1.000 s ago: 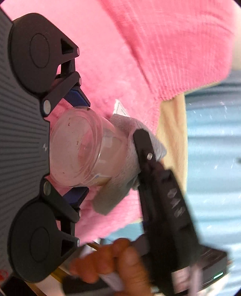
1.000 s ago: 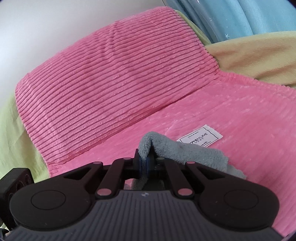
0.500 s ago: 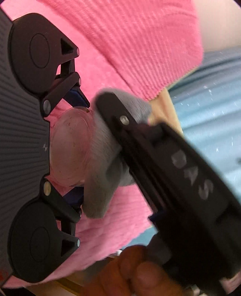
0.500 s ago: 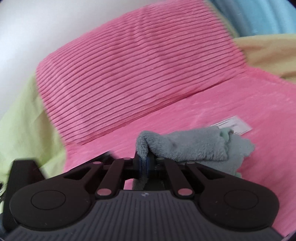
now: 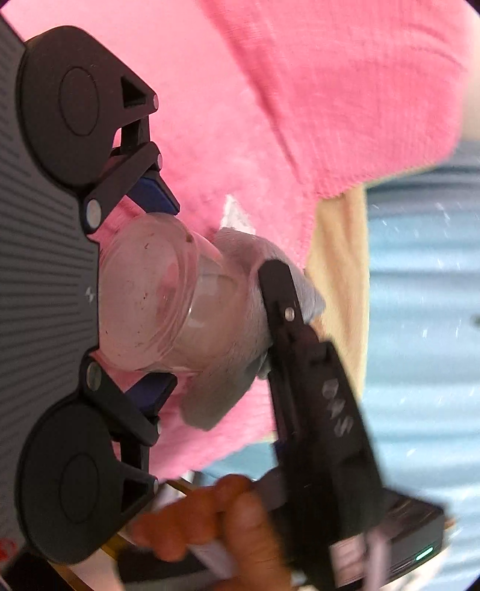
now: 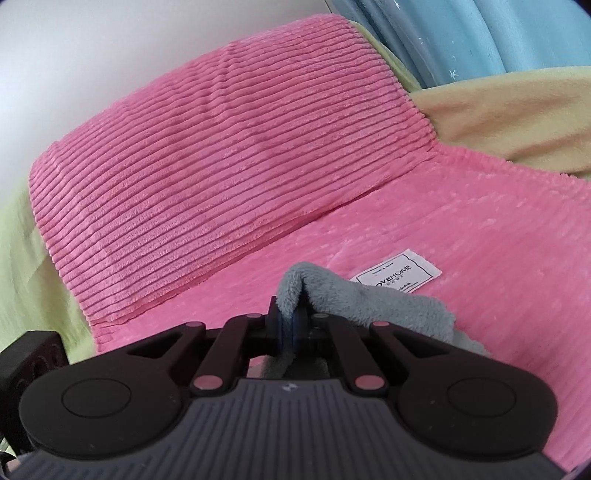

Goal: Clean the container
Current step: 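Hold the jar base-up in the left tool while the right tool rubs the base with cloth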

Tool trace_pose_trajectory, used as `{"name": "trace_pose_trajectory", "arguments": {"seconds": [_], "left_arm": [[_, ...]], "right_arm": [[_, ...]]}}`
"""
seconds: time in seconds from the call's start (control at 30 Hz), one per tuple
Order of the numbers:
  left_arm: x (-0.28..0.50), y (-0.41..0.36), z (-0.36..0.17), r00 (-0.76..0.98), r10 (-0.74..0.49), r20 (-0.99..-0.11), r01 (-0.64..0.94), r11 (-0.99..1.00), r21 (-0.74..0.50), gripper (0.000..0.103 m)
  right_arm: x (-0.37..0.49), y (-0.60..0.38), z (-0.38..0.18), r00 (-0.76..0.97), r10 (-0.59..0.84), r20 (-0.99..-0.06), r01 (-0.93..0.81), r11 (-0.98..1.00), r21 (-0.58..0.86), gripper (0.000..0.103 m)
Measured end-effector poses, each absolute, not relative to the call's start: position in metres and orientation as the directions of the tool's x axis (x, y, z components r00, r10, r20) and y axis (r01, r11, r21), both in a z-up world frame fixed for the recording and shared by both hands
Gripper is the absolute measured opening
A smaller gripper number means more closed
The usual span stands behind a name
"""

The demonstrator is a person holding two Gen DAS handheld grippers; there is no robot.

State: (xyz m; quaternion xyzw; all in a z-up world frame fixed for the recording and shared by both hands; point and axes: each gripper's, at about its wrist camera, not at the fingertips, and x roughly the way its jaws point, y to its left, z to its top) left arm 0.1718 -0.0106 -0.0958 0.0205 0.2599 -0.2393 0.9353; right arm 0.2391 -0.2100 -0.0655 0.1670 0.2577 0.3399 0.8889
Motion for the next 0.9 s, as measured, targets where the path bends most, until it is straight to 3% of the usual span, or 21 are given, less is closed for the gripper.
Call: {"name": "trace_pose_trajectory", "arguments": {"seconds": [0.13,0.4,0.77,0.9], "left_arm": [[0.172,-0.008,-0.098,0.741,-0.449,-0.499,0.450,0.884,-0.127,0.091],[0.151,-0.045,-0.103,0.838,-0.279,-0.469,0.460,0.823,0.332,0.091],[0.151,-0.047,-0.101,0.834,-0.283,-0.473,0.469,0.816,0.337,0.090],[0.160,-0.026,-0.097,0.793,-0.355,-0.494,0.472,0.872,0.131,0.091]], "right_arm": [[0.236,-0.208,-0.064,0.624,0.700,-0.346,-0.531,0.705,0.470,0.002],[0.221,-0.181,-0.062,0.465,0.815,-0.346,-0.662,0.579,0.476,0.002],[0.238,-0.211,-0.066,0.622,0.708,-0.335,-0.521,0.694,0.498,0.002],[0.234,-0.206,-0.063,0.633,0.694,-0.343,-0.537,0.713,0.451,0.002]]}}
